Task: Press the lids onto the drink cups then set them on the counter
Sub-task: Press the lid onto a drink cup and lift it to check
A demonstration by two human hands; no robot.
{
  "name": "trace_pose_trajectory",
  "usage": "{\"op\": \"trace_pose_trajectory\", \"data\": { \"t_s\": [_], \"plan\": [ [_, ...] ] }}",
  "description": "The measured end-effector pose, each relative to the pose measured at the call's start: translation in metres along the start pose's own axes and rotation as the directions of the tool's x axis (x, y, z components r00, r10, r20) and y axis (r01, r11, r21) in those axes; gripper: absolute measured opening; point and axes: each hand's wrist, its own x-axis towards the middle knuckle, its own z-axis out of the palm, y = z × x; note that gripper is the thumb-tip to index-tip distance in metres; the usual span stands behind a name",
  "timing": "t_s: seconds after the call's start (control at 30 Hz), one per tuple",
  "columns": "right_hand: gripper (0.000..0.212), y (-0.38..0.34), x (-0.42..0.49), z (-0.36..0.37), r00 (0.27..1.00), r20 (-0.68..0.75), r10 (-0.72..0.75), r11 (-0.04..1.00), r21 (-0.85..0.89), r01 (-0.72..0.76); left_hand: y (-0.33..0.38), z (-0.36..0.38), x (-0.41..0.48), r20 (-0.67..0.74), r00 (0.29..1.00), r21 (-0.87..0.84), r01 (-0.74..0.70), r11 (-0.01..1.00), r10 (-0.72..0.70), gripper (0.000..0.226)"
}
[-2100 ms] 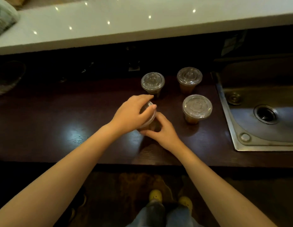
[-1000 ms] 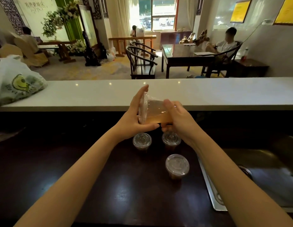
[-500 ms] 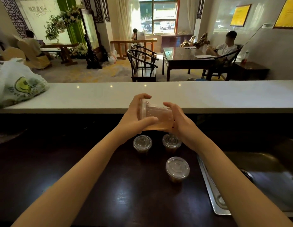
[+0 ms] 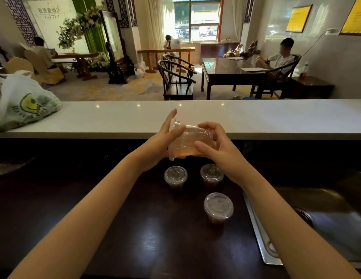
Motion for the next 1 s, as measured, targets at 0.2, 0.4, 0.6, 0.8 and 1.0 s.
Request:
{"op": "trace_pose_trajectory", "data": {
  "t_s": [0.2, 0.4, 0.6, 0.8, 1.0],
  "plan": [
    [0.057, 0.008, 0.003, -0.005, 0.996, 0.070, -0.048, 0.995, 0.096, 0.041, -0.009, 0.001, -0.001, -0.033, 0.999, -0.049, -0.039, 0.998, 0.037, 0.068],
    [0.073, 0.033, 0.009, 0.000, 0.994, 0.091, 0.054, 0.671, 0.734, -0.103, -0.017, 0.008, -0.001, -0.126, 0.928, 0.355, -0.287, 0.890, 0.350, 0.066],
    [0.067, 0.011, 0.040, -0.005, 0.997, -0.002, 0.084, 0.727, 0.684, -0.059, -0.019, 0.012, 0.018, -0.234, 0.890, 0.222, -0.343, 0.913, 0.392, 0.065],
    [0.069, -0.038, 0.092, -0.022, 0.982, -0.136, 0.134, 0.987, -0.066, -0.143, -0.015, -0.002, 0.044, -0.356, 0.885, 0.309, -0.190, 0.932, 0.299, 0.070],
    [0.072, -0.056, 0.127, -0.022, 0.991, -0.113, 0.077, 0.892, -0.436, -0.119, -0.008, -0.009, 0.075, -0.354, 0.910, 0.338, -0.092, 0.937, 0.217, 0.069]
  ]
}}
